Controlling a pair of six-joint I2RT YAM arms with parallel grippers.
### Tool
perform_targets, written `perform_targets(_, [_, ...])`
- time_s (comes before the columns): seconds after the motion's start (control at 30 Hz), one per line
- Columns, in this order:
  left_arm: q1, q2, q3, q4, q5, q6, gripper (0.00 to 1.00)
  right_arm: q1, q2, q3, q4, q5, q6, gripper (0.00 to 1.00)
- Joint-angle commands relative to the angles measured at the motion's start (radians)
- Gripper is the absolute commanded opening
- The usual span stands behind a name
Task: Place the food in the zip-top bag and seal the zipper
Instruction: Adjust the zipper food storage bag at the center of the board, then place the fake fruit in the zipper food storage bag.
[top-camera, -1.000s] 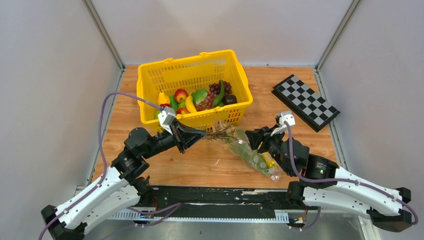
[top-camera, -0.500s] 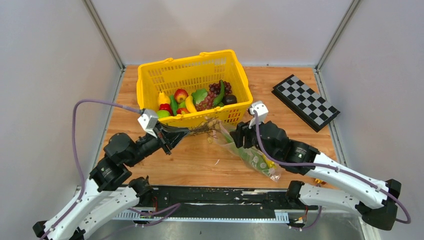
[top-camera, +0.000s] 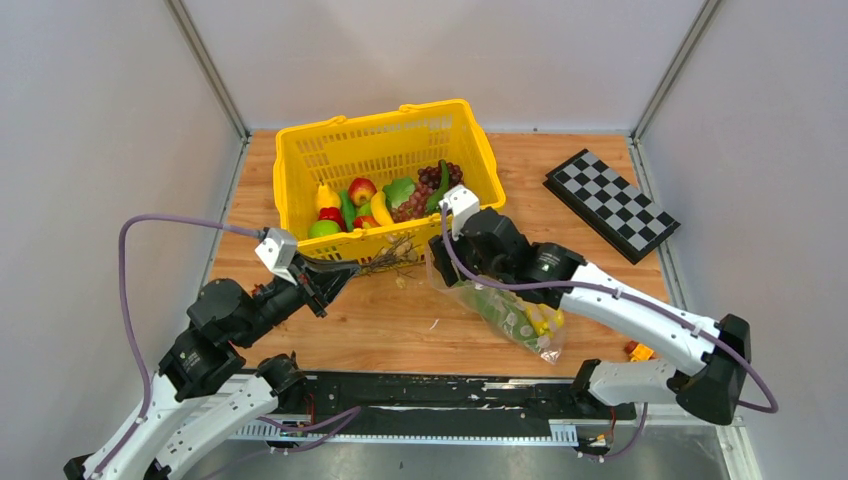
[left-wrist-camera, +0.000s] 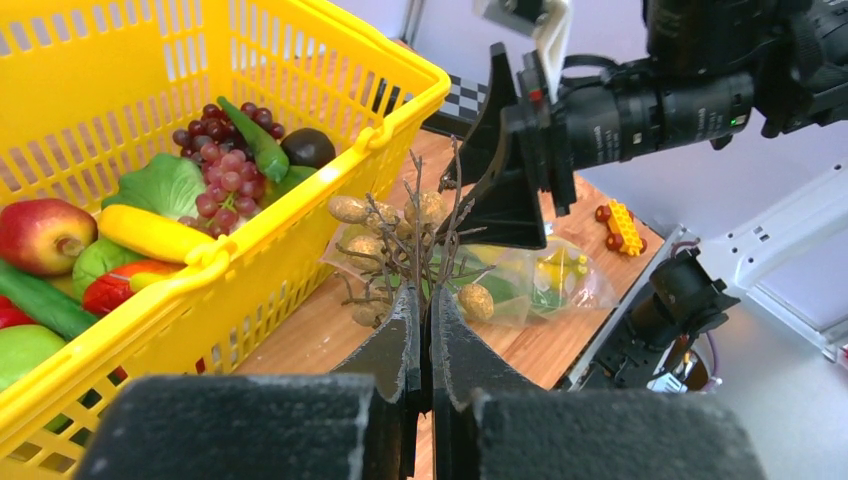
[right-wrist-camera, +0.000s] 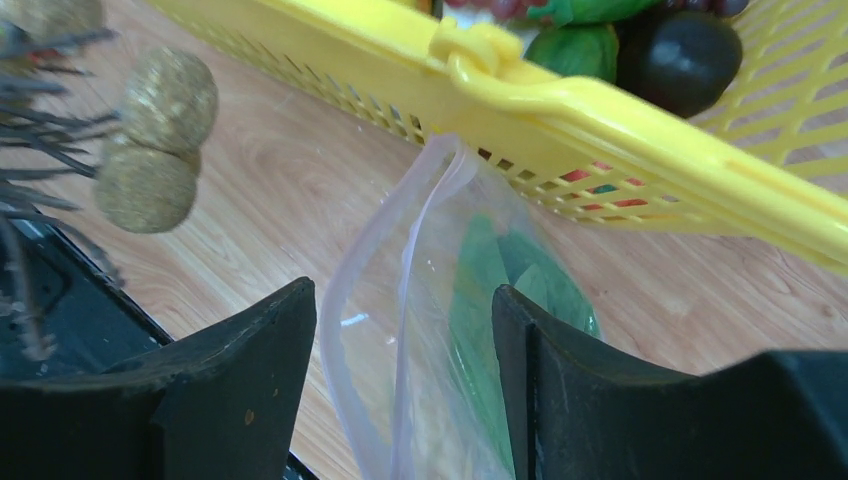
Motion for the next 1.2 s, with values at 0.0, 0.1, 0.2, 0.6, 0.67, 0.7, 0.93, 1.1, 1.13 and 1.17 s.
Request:
perform_targets(0.0, [-0.004,-0.009,0.035,0.002,0.004,0.015,0.00,-0.003,0.049,0.054,-0.084,-0.021,-0.078,0.64])
perform_targets(0.1, [-0.004,-0.009,0.035,0.002,0.017,0.014,0.00,-0.003,0.086,0.062,-0.106,0.005,-0.079,0.57])
perform_targets(0.2, [-0.004,-0.007,0.030,0.013,0.023,0.008,0.00,-0.003,0.085,0.053,-0.106,0.058,-0.080,0.34])
perform_targets(0.6, [-0.004,0.117,-0.062,0.477,0.289,-0.191,0.00,0.011,-0.285,-0.120,0.026,0.183,0.074,0.00])
perform_targets(0.67, [-0.004,0.155,-0.066,0.541,0.300,-0.208,0.00,0.028,-0.322,-0.112,-0.045,0.285,0.121,0.00])
perform_targets(0.7, [-0.003,0.179,-0.063,0.559,0.300,-0.211,0.00,0.037,-0.327,-0.093,-0.114,0.358,0.156,0.00])
perform_targets(0.93, [-0.003,0.340,-0.038,0.770,0.376,-0.277,0.00,0.071,-0.240,0.056,-0.453,0.504,0.190,0.00])
perform_targets(1.1, [-0.004,0.432,-0.001,0.806,0.394,-0.308,0.00,0.078,-0.279,0.052,-0.410,0.488,0.176,0.00])
perform_targets(1.13, [-0.004,0.439,0.002,0.804,0.396,-0.307,0.00,0.080,-0.294,0.041,-0.392,0.484,0.175,0.00])
perform_targets(1.17, [-0.004,0.443,0.004,0.796,0.396,-0.302,0.00,0.080,-0.311,0.030,-0.371,0.475,0.168,0.00])
